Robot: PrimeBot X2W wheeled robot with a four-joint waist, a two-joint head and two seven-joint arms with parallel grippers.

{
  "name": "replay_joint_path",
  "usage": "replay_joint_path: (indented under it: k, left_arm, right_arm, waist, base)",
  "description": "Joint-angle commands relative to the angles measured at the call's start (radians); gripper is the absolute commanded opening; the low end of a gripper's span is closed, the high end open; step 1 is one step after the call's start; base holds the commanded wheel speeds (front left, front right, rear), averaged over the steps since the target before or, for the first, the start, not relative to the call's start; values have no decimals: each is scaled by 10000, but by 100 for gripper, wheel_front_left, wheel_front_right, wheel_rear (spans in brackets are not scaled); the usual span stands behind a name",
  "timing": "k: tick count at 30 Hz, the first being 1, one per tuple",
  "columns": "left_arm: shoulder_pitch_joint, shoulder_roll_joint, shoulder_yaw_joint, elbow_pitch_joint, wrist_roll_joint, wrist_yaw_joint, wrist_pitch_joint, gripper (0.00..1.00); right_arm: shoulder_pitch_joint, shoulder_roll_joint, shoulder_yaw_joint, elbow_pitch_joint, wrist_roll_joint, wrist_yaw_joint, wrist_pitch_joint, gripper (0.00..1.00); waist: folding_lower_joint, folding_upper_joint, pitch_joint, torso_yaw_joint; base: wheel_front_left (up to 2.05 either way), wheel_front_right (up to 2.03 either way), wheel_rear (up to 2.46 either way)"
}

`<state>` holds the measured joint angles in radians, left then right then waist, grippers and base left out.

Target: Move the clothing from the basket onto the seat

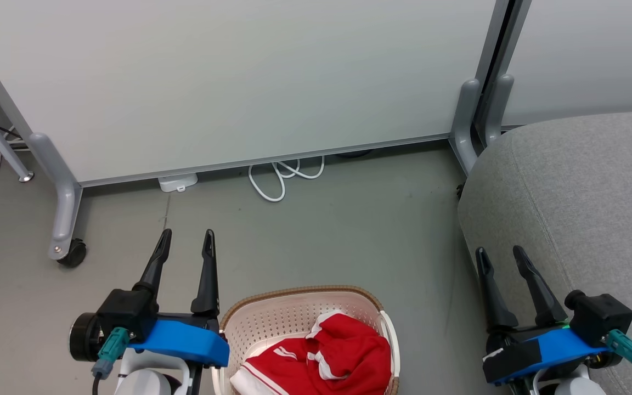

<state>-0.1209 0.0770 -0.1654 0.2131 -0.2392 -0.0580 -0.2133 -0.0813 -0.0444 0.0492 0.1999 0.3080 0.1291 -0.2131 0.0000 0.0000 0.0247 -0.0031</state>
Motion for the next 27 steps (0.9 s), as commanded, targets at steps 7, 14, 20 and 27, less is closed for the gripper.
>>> replay_joint_path:
  k: [7,14,20,27]
  left_arm:
    - [-194,-64,37,209,642,-212,-216,100]
    - [-193,-125,23,412,1194,-308,-348,100]
    - [-232,-171,31,593,1571,-401,-462,100]
    - [-243,-209,77,720,1865,-487,-535,100]
  right_arm:
    - [-167,-80,89,17,-699,23,-207,100]
    - [-165,-81,106,174,-1241,24,-348,100]
    - [-193,-85,163,235,-1659,18,-466,100]
    - [-183,-88,208,280,-1897,18,-540,100]
  waist:
    - [0,0,4,-4]
    - [0,0,17,-17]
    - [0,0,42,-26]
    - [0,0,63,-37]
  base:
    - [0,0,0]
    - [0,0,0]
    - [0,0,0]
    - [0,0,0]
